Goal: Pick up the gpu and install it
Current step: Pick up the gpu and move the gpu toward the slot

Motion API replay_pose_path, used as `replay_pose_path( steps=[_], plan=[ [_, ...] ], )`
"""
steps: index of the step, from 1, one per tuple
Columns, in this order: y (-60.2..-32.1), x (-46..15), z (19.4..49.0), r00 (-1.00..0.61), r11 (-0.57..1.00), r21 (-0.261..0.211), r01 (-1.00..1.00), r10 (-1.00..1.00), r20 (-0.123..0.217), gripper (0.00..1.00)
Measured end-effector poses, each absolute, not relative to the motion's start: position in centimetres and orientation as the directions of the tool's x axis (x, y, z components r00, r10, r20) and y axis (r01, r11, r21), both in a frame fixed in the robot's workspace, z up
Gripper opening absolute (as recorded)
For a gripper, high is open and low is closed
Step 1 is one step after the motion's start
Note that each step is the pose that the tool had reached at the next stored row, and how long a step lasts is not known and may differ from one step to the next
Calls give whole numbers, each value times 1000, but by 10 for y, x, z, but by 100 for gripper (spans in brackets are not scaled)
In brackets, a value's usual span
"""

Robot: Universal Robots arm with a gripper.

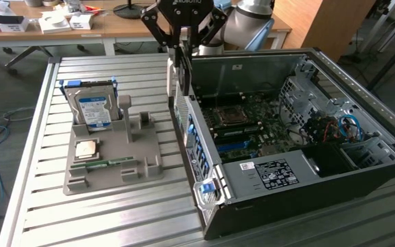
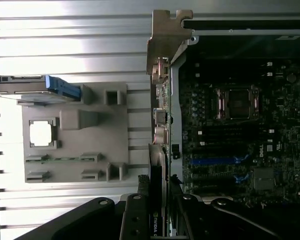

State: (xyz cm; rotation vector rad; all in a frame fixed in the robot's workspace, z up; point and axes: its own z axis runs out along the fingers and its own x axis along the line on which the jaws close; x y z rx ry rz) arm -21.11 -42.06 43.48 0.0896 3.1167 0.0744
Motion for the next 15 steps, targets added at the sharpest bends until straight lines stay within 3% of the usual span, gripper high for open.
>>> replay_pose_path(
  steps=[15],
  plan=[
    [-421,-170,435,-998,997,49,57,58,-21,27]
  ],
)
